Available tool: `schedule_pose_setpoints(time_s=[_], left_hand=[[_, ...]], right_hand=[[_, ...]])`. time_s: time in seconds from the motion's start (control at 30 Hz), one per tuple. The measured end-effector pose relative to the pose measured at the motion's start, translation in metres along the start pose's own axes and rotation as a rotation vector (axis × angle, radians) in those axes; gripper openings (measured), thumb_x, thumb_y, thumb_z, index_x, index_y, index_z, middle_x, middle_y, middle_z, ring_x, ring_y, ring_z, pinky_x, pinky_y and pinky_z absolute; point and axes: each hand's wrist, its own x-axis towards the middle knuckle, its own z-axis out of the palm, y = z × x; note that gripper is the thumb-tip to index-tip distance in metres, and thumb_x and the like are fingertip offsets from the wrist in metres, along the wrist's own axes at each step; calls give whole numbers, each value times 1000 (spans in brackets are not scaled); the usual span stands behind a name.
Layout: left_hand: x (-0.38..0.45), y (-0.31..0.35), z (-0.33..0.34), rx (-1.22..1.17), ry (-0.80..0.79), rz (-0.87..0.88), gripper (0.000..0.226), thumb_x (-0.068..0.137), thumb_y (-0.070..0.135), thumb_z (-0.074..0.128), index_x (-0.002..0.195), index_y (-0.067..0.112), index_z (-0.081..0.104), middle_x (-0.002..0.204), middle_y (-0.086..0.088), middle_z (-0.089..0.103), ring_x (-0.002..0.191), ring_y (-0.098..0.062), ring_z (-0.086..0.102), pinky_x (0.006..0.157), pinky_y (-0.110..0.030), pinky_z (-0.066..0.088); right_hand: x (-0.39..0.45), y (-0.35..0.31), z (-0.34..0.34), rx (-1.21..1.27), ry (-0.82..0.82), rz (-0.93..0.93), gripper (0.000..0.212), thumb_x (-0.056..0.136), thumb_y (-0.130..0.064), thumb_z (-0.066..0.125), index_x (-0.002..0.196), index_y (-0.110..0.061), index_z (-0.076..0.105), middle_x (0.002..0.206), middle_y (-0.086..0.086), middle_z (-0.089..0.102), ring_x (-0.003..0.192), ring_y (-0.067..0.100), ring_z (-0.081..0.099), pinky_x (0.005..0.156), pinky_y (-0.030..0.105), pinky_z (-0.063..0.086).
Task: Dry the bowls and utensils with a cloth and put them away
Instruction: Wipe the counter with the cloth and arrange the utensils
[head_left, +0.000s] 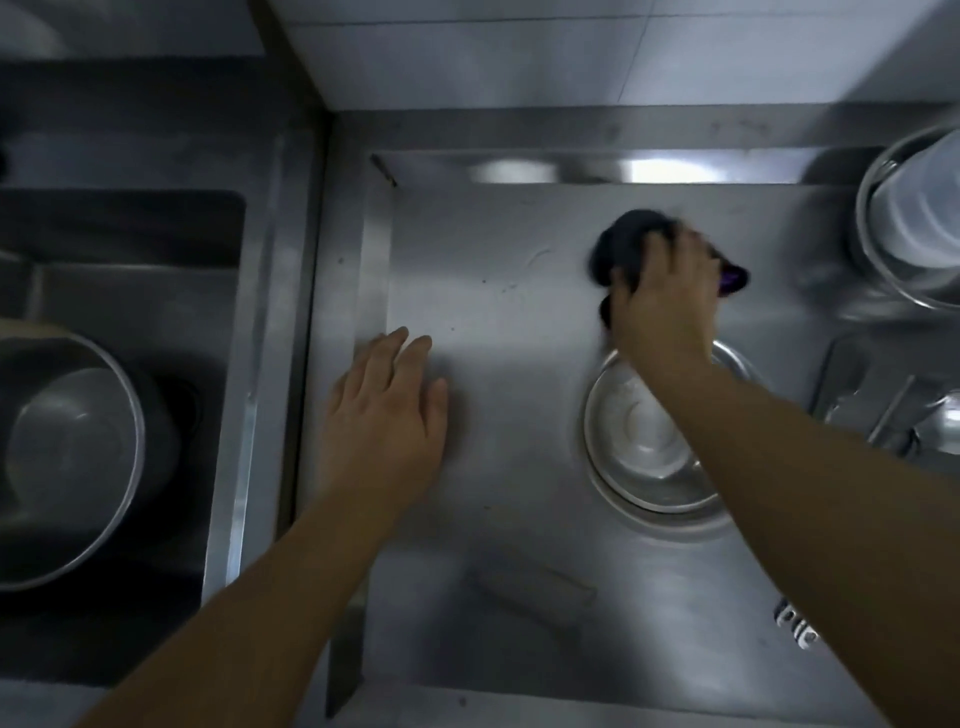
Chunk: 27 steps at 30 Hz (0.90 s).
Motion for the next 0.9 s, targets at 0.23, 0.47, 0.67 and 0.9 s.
schedule_pose_setpoints(time_s=[0.23,0.47,0.67,0.9], left_hand=[[7,-10,-2,9,30,-30,51,108,41,43,155,20,46,163,-6,43,153,-28,37,120,-52,33],[18,-22,-1,60,91,-32,55,106,50,32,153,23,45,160,-6,46,149,-29,42,117,-56,40],[5,-31,8,55,108,-42,54,107,51,32,152,25,45,157,-4,49,146,-27,46,115,-52,42],[-5,-47,8,56,115,-41,52,107,46,31,148,20,50,153,-5,52,142,-28,48,114,-50,44]], right_hand=[[-30,-93,20,82,-51,-107,61,97,-34,56,148,-3,52,159,30,41,147,50,37,122,60,24],[-61,-78,21,37,-336,-898,63,92,-42,55,149,-13,53,164,17,40,153,40,34,126,56,24],[38,23,-3,16,46,75,64,103,-36,49,155,0,41,161,34,33,146,53,35,123,57,21],[51,-111,22,120,5,257,66,106,-39,41,163,-9,30,171,26,17,159,45,14,128,53,5]])
